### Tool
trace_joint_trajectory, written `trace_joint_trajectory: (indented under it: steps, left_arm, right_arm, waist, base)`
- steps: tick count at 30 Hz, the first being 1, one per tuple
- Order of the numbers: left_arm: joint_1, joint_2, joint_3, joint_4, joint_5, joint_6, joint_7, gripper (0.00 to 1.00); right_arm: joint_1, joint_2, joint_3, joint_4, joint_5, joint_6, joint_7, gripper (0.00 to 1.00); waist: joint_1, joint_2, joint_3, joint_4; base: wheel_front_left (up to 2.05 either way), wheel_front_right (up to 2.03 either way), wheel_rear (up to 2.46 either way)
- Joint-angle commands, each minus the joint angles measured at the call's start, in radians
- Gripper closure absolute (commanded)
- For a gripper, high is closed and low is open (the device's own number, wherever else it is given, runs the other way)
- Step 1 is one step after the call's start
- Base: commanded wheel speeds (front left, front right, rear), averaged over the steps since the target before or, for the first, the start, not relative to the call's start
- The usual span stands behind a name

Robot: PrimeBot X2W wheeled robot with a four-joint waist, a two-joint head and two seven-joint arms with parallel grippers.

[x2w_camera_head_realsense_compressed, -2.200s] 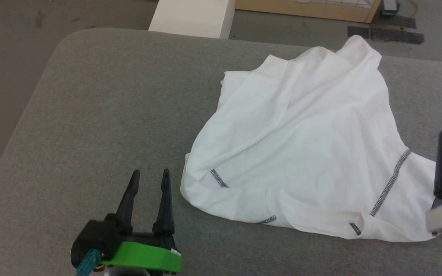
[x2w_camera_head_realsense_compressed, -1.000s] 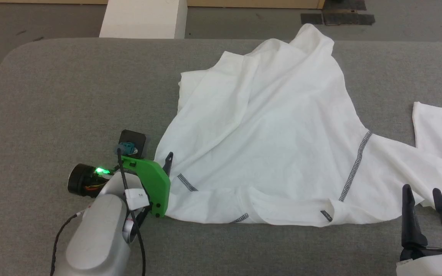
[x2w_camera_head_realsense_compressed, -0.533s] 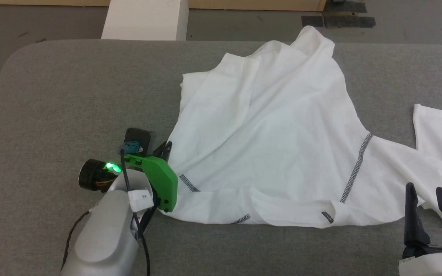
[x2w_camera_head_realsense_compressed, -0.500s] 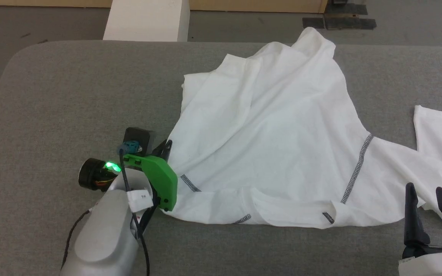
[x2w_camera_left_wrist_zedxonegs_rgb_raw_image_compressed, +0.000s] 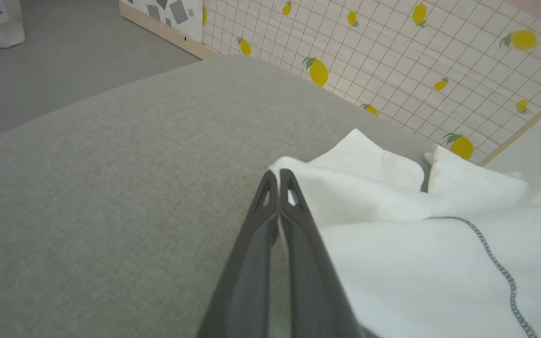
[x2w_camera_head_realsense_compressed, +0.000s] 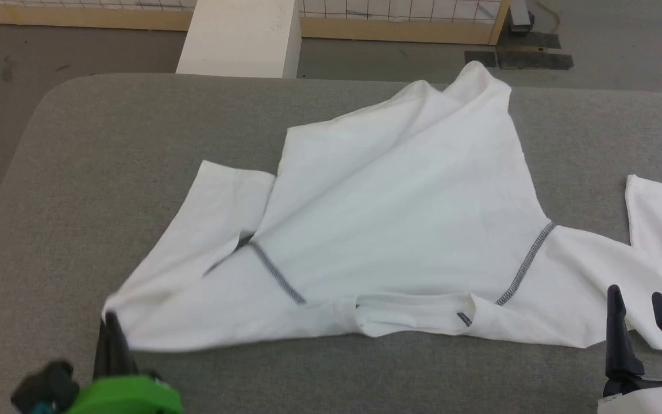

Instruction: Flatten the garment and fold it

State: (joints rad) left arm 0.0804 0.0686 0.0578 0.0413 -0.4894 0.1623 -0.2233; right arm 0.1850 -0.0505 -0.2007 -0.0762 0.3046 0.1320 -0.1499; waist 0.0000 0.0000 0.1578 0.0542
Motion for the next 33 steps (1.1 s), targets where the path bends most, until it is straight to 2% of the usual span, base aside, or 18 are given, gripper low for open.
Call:
trace_joint_trajectory:
  steps: [1,5,7,9,10,11,15,18,23,26,29,33]
  left_arm:
    - [0.045,-0.008,0.004,0.001,-0.027,0.023,-0.014,1.00]
    - [0.102,-0.017,-0.013,0.050,-0.139,0.099,-0.026,1.00]
    - [0.099,-0.018,-0.042,0.073,-0.169,0.120,-0.031,1.00]
    - [0.081,-0.018,-0.057,0.076,-0.175,0.127,-0.034,0.51]
    - [0.070,-0.018,-0.058,0.073,-0.170,0.127,-0.036,0.04]
    - [0.058,-0.018,-0.055,0.066,-0.164,0.127,-0.037,0.00]
    - [0.021,-0.018,-0.032,-0.016,-0.113,0.103,-0.038,0.00]
    - [0.007,-0.018,-0.019,-0.116,-0.049,0.067,-0.038,0.00]
    - [0.008,-0.018,-0.078,-0.253,0.073,-0.041,-0.038,0.00]
    - [0.019,-0.018,-0.099,-0.272,0.126,-0.083,-0.038,0.00]
    - [0.047,-0.018,-0.123,-0.254,0.209,-0.110,-0.038,0.00]
    - [0.073,-0.018,-0.146,-0.230,0.224,-0.108,-0.038,0.00]
  right_arm:
    - [0.005,0.000,-0.004,0.003,0.004,-0.001,-0.006,0.00]
    - [0.003,0.000,-0.008,0.008,0.001,-0.001,-0.002,0.00]
    - [-0.001,0.000,-0.002,0.010,-0.001,-0.001,0.003,0.00]
    - [-0.004,0.000,0.002,0.011,-0.002,-0.001,0.006,0.00]
    - [-0.005,0.000,0.002,0.011,-0.003,-0.001,0.007,0.00]
    - [-0.006,0.000,0.002,0.011,-0.003,-0.001,0.008,0.00]
    - [-0.007,0.000,0.006,0.010,-0.006,-0.001,0.012,0.00]
    - [-0.004,0.000,0.006,0.008,-0.006,-0.001,0.013,0.00]
    - [0.002,0.000,0.009,0.009,-0.005,-0.001,0.010,0.00]
    - [0.006,0.000,0.015,0.013,-0.003,-0.001,0.008,0.00]
    - [0.012,0.000,0.015,0.018,0.000,-0.001,0.006,0.00]
    - [0.018,0.000,0.011,0.018,-0.001,-0.001,0.007,0.00]
  waist:
    - [0.0000,0.0000,0.004,0.003]
    - [0.0000,0.0000,0.008,0.014]
    - [0.0000,0.0000,0.008,0.018]
    - [0.0000,0.0000,0.006,0.020]
    - [0.0000,0.0000,0.004,0.021]
    - [0.0000,0.0000,0.001,0.021]
    - [0.0000,0.0000,-0.012,0.012]
    - [0.0000,0.0000,-0.020,0.004]
    - [0.0000,0.0000,-0.024,-0.008]
    - [0.0000,0.0000,-0.026,-0.015]
    - [0.0000,0.0000,-0.031,-0.019]
    - [0.0000,0.0000,-0.036,-0.013]
  base:
    - [0.00,0.00,0.00]
    - [0.00,0.00,0.00]
    - [0.00,0.00,0.00]
    - [0.00,0.00,0.00]
    - [0.00,0.00,0.00]
    - [0.00,0.00,0.00]
    - [0.00,0.00,0.00]
    - [0.00,0.00,0.00]
    - [0.00,0.00,0.00]
    - [0.00,0.00,0.00]
    - [0.00,0.00,0.00]
    - [0.00,0.00,0.00]
